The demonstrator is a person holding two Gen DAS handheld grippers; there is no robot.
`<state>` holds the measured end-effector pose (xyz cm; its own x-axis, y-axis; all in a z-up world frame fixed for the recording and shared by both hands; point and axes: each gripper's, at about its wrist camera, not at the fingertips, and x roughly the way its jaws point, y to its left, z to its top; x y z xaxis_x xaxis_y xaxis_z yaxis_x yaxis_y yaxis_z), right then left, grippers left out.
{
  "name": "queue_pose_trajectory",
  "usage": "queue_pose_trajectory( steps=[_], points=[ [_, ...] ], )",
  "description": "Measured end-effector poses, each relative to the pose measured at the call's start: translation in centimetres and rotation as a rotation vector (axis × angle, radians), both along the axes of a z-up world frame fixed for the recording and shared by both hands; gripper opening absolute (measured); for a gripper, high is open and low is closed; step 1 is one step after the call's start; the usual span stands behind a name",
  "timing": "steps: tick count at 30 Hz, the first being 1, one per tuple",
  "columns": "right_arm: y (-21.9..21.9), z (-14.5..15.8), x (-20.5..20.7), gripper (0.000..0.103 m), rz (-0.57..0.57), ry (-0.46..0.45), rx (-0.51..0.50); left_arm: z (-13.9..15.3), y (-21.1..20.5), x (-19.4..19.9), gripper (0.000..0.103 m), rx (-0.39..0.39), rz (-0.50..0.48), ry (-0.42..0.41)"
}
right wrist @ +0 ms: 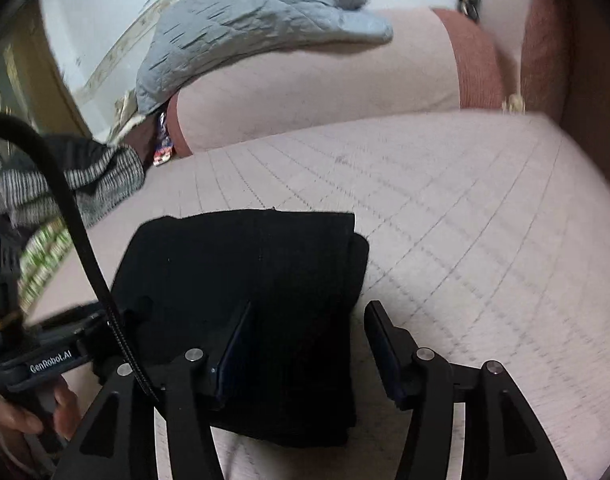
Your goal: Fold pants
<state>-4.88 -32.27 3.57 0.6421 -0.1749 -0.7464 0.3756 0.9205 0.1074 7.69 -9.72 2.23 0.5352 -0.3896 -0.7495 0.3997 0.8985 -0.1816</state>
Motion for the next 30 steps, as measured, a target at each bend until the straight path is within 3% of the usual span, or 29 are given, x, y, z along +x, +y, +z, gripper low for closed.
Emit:
queue_pose_trajectory(
  steps=[6,10,13,19,30],
  points=[
    [2.0,2.8,-1.2,0.054,0.021,-0.066,-0.207,0.2,0.5,-0.2,0.062,0.016,0.013,-0.014],
    [4.1,3.9,-1.4,0.054,0.103,-0.139,-0.264,0.9,0.2,-0.6,0.062,0.042,0.035,-0.058],
    [5.0,3.0,-0.7,0.054,0.16,-0.1,-0.266,1.3,0.3,-0.9,0.061,0.058,0.048,-0.09],
    [4.8,0.6,1.0,0.054,0.146,-0.007,-0.24,1.9,0.9,-1.0,0.062,0.071,0.089,-0.12],
    [5.9,3.0,-1.3,0.054,0.144,-0.062,-0.185,4.3,0.9,-3.5,0.061,0.088,0.118,-0.194]
  ],
)
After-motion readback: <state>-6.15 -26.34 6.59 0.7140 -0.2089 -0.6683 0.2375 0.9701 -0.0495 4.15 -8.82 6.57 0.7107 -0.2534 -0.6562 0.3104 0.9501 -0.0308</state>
